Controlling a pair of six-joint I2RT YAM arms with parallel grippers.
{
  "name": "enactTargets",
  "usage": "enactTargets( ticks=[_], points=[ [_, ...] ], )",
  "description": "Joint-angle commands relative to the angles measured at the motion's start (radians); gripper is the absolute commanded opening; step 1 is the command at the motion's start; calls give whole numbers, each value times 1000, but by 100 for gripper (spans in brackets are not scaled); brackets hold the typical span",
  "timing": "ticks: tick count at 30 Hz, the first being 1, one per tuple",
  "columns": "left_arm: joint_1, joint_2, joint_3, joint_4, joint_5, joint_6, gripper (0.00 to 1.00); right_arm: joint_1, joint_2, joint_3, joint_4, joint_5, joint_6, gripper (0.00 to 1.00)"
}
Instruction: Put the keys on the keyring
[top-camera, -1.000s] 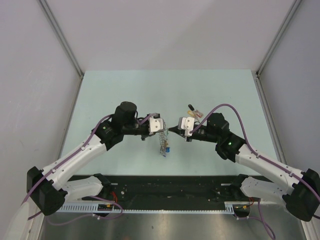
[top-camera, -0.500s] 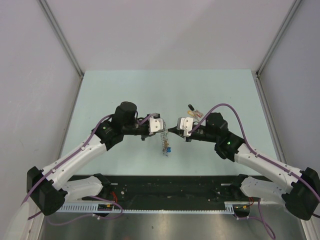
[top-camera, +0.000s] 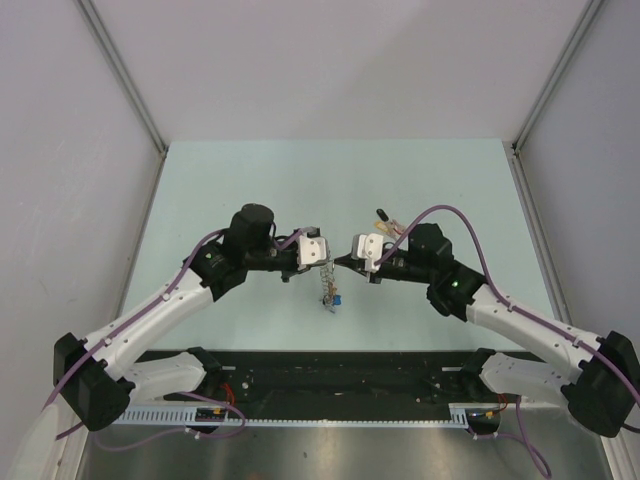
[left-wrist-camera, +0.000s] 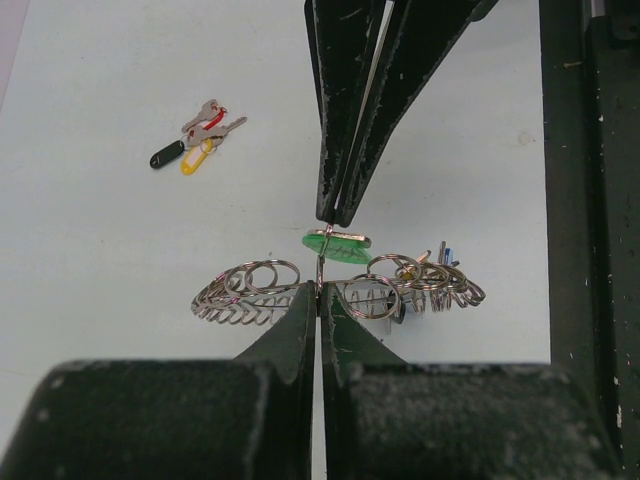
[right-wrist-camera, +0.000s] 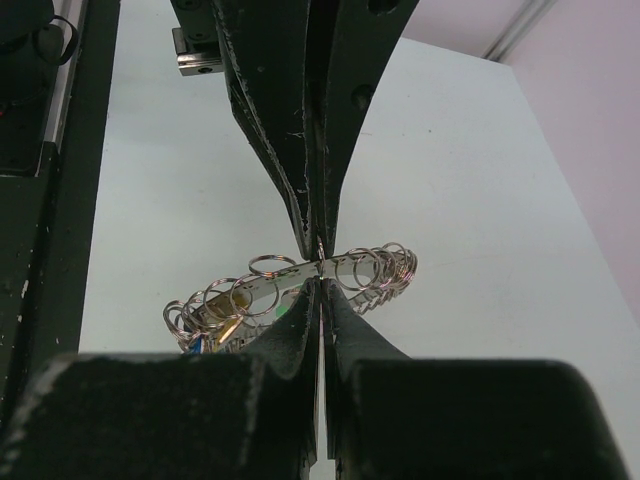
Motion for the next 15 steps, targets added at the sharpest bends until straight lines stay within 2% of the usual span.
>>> enactTargets(
  ticks=[1, 15],
  points=[
    [-18, -25, 11, 64, 60, 22, 0, 11, 15, 44, 44, -19, 17, 0],
    [-38, -34, 2, 76, 47, 30, 1, 9, 45, 56, 56, -41, 46, 0]
  ],
)
